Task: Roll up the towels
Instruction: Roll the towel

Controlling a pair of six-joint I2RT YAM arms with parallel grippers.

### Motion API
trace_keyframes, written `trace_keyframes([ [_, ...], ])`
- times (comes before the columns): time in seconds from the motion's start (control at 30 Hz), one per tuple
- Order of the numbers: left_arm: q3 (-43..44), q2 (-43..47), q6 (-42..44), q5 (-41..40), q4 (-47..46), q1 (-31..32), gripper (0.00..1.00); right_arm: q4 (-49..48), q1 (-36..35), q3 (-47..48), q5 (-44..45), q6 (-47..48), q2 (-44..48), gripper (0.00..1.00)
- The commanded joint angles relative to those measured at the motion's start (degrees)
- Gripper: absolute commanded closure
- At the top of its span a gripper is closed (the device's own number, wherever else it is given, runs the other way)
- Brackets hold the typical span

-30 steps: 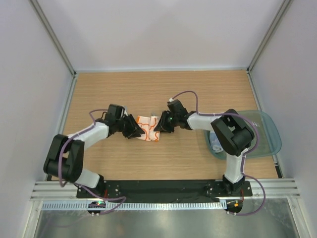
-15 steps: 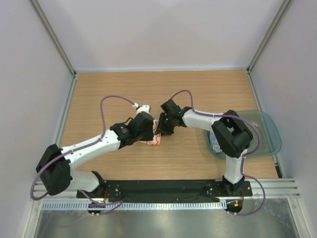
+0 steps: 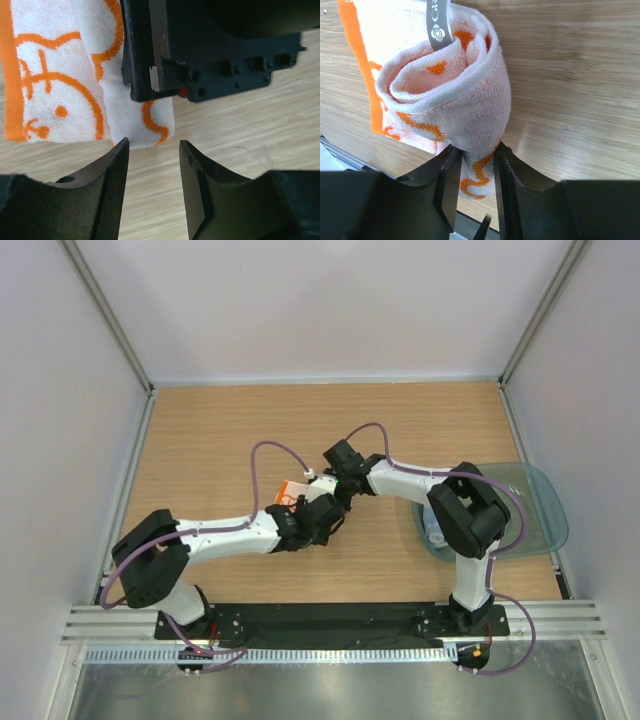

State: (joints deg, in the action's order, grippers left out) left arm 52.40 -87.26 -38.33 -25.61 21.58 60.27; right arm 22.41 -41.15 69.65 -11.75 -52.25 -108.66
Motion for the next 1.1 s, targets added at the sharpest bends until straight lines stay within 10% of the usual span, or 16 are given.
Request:
trace_keyframes([
  [0.0, 2.3, -3.2, 0.6, -4.3, -3.8, 0.2, 0.53, 2.5, -0.5, 1.5, -1.2, 0.6, 2.0, 0.63],
  [0.6, 2.4, -13.9, -2.4, -7.1, -5.5, -0.9, 0.45, 2.2, -0.4, 0.4, -9.3, 1.7, 3.5, 0.62],
  [0.87, 0.2, -13.5, -2.4, -3.3, -6.6, -3.2, 0.82, 0.0, -0.4, -0.9, -13.8, 0.8, 4.2, 0.62],
  [1.07, -1.7, -10.3, -1.6, -0.2, -6.6, -3.7, 0.90, -0.7, 0.0, -3.4, -13.6, 1.2, 5.0, 0.58],
])
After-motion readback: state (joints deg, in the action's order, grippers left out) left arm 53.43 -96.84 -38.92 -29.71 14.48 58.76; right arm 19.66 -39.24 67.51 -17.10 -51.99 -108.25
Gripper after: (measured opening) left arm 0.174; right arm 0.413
